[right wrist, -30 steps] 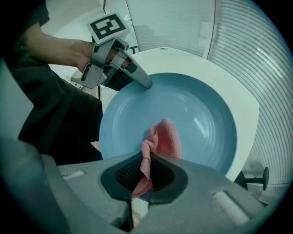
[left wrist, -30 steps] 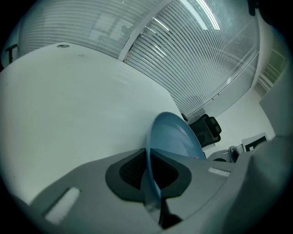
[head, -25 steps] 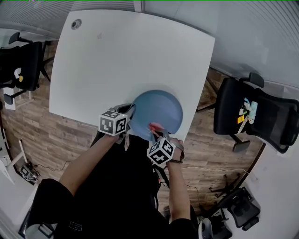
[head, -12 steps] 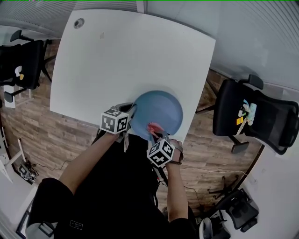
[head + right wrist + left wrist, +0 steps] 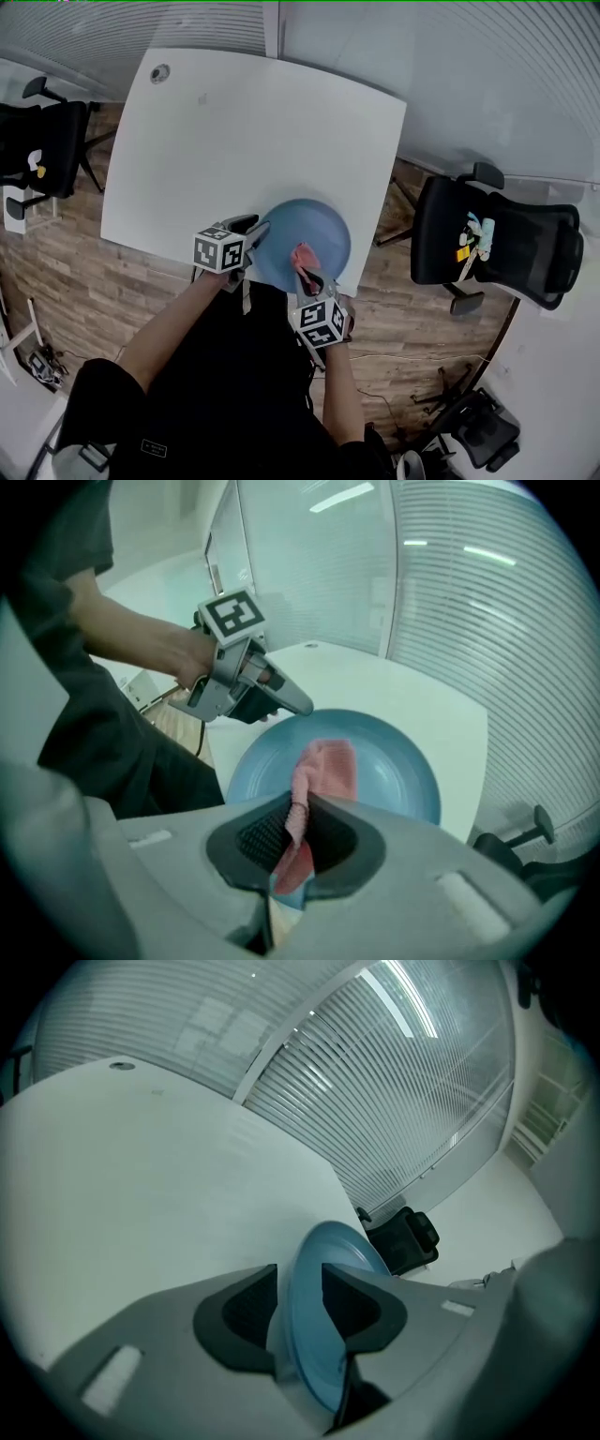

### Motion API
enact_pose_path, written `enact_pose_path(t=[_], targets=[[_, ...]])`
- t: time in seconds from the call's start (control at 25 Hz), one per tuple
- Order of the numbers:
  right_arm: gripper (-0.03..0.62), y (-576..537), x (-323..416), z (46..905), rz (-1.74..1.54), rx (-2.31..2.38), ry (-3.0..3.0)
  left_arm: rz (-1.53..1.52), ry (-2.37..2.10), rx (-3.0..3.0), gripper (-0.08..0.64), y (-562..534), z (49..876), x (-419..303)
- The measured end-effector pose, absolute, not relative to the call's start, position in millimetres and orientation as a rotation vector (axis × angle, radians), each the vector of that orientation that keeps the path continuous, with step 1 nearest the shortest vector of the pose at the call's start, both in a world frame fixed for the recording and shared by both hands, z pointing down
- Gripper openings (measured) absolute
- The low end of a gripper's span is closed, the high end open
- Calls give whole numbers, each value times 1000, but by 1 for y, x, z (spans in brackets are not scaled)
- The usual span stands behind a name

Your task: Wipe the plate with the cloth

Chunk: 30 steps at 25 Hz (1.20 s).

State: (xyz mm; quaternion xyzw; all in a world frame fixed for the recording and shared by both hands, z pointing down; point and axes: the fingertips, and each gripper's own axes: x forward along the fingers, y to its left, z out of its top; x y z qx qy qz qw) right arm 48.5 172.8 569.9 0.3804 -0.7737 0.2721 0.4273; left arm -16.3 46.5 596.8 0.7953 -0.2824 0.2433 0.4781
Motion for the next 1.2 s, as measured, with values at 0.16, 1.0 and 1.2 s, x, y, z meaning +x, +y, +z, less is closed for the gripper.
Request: enact_pose_path(t=[0.16,1.0,1.2], targets=[[25,150,59,532,647,1142,-2032,549,-704,1963,175,36,575,-23],[29,118,81,343,367,1883,-2383,256,-684,2541,-2,55,398,-16],[29,124,86,343,353,1959,-2338,202,-721,2606,0,55,384,-11]])
